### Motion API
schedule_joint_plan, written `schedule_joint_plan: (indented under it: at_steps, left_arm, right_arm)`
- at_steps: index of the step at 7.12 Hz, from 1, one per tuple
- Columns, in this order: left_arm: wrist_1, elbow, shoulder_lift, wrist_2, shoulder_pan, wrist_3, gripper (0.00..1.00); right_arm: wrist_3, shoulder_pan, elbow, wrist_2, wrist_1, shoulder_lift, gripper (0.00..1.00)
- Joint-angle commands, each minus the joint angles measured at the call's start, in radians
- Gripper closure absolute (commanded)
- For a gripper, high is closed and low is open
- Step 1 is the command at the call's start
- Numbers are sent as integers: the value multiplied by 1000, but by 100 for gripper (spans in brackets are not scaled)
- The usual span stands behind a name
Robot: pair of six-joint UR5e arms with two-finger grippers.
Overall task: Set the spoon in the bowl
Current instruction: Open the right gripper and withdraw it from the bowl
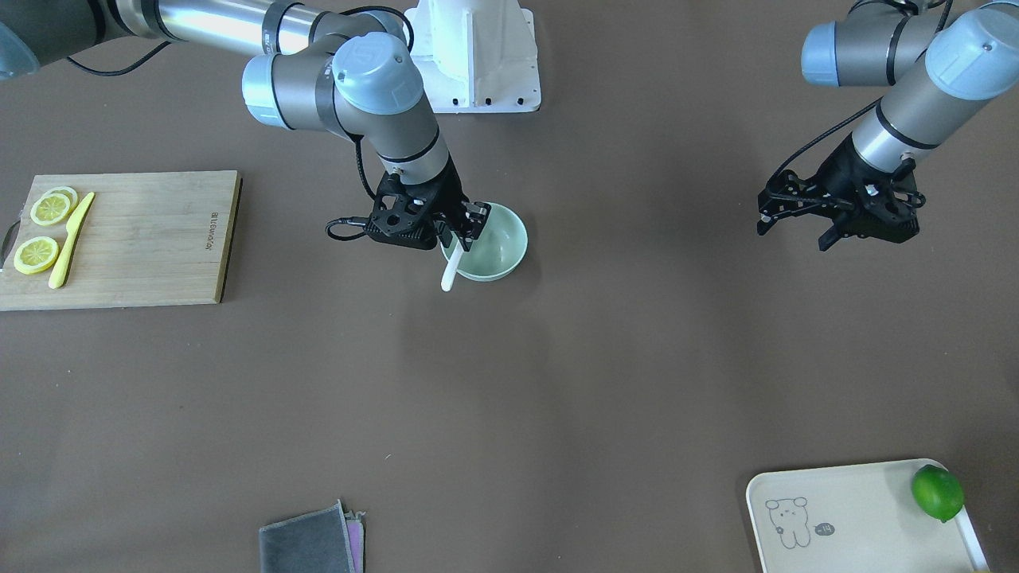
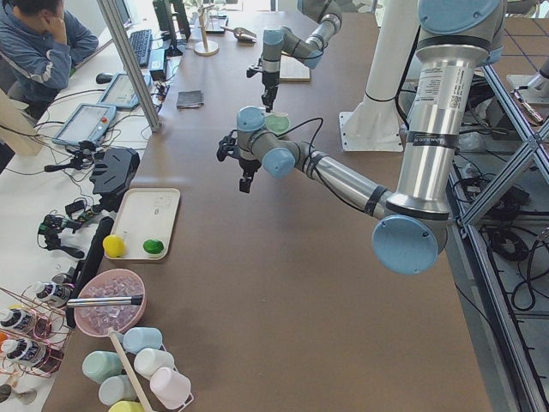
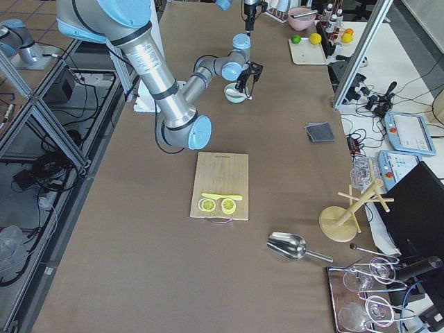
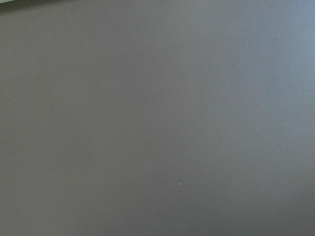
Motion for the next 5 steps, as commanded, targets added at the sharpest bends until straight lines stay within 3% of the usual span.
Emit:
schedule_joint_plan:
  at_steps: [1, 3, 5]
  left_arm:
    - [4, 3, 3, 1, -9, 5, 3]
    - [12, 6, 53, 0, -88, 149, 3]
    - [141, 17, 66, -46, -237, 381, 3]
  right_arm:
    - [-44, 81, 76, 86, -4, -88, 0]
    - [-350, 277, 219, 248, -4, -336, 0]
    - [-789, 539, 223, 385, -7, -571, 0]
